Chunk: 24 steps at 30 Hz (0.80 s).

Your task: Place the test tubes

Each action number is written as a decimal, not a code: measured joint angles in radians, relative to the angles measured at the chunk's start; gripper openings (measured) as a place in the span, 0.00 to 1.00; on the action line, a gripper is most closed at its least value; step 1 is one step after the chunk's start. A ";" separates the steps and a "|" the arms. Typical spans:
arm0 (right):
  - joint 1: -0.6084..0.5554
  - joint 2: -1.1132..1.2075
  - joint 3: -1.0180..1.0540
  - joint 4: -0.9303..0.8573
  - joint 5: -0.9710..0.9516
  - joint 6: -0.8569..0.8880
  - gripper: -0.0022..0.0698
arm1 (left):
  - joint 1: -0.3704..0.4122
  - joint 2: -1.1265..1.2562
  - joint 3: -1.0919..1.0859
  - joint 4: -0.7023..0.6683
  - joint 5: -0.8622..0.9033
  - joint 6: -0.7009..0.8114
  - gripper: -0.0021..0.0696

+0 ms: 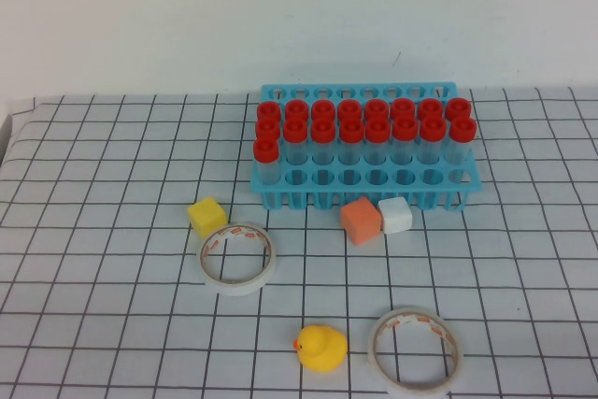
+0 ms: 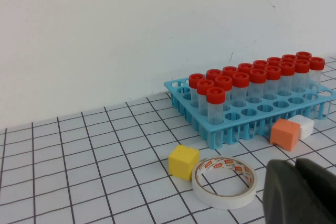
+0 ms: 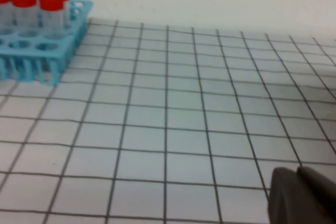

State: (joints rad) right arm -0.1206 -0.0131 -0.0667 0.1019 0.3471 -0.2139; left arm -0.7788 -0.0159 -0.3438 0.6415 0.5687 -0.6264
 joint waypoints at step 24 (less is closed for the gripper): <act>0.122 0.000 0.091 -0.246 -0.020 0.371 0.03 | 0.000 0.000 0.000 0.000 0.000 0.006 0.03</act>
State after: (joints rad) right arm 0.0015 -0.0131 0.0239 -0.1438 0.3276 0.1572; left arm -0.7788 -0.0159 -0.3438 0.6415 0.5687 -0.6201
